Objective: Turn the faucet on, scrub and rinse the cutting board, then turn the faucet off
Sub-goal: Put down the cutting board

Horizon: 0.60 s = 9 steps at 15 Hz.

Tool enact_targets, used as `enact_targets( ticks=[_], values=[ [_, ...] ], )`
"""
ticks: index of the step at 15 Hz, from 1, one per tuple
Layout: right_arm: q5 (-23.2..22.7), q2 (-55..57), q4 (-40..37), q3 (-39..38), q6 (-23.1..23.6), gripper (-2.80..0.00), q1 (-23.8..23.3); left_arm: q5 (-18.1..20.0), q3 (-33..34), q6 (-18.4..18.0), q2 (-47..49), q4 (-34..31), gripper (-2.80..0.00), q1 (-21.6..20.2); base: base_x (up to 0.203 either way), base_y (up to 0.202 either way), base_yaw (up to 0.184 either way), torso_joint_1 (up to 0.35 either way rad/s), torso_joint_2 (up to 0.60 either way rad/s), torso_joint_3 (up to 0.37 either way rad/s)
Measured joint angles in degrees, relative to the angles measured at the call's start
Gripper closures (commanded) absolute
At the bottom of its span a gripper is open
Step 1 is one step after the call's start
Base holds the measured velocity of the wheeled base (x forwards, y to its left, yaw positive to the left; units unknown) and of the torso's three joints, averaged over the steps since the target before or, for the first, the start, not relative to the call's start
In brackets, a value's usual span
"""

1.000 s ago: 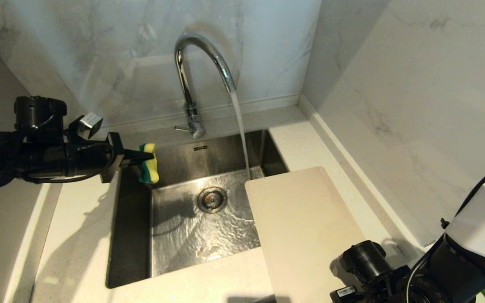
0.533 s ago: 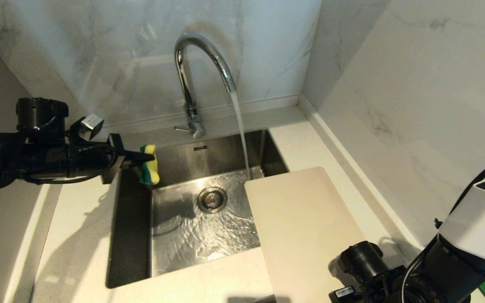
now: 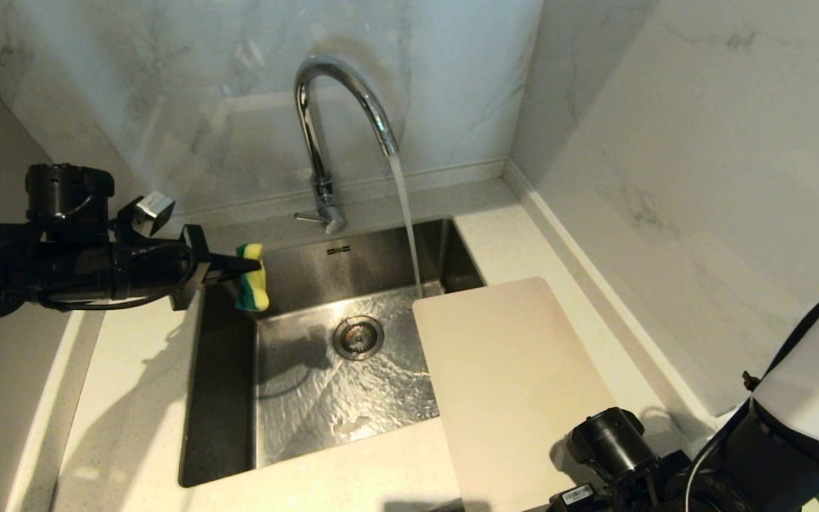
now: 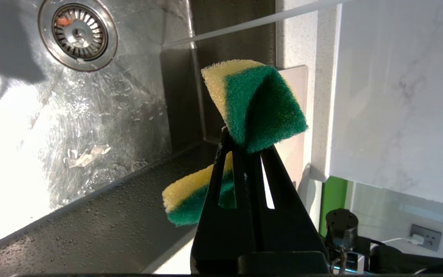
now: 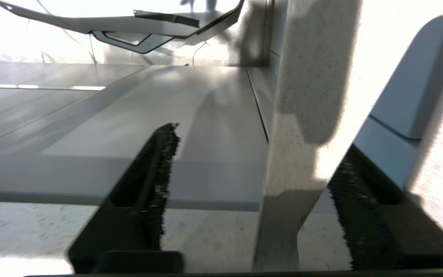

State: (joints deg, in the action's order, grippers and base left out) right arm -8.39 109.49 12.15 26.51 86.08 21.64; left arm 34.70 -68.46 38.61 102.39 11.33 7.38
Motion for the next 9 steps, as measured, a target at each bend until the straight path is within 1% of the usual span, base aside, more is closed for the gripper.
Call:
enact_targets(
  ticks=[3,7,9],
  values=[
    [-0.07,-3.15,-0.02,-1.33,-0.05,-2.80,0.18,0.06,0.13,-0.01,-0.47,0.02,0.00,0.07,0.000,0.000,0.000,0.000,0.00,0.000],
    [-0.06,-9.51,-0.02,-5.46,-2.18,-2.80,0.18,0.08,0.17,0.02,-1.41,0.02,0.00,0.12,0.000,0.000,0.000,0.000,0.00,0.000],
    [-0.07,-13.13,-0.04,-6.78,-2.54,-2.80,0.16,0.06,0.24,0.00,-1.76,-0.03,0.00,0.15,0.000,0.000,0.000,0.000,0.00,0.000]
  ],
)
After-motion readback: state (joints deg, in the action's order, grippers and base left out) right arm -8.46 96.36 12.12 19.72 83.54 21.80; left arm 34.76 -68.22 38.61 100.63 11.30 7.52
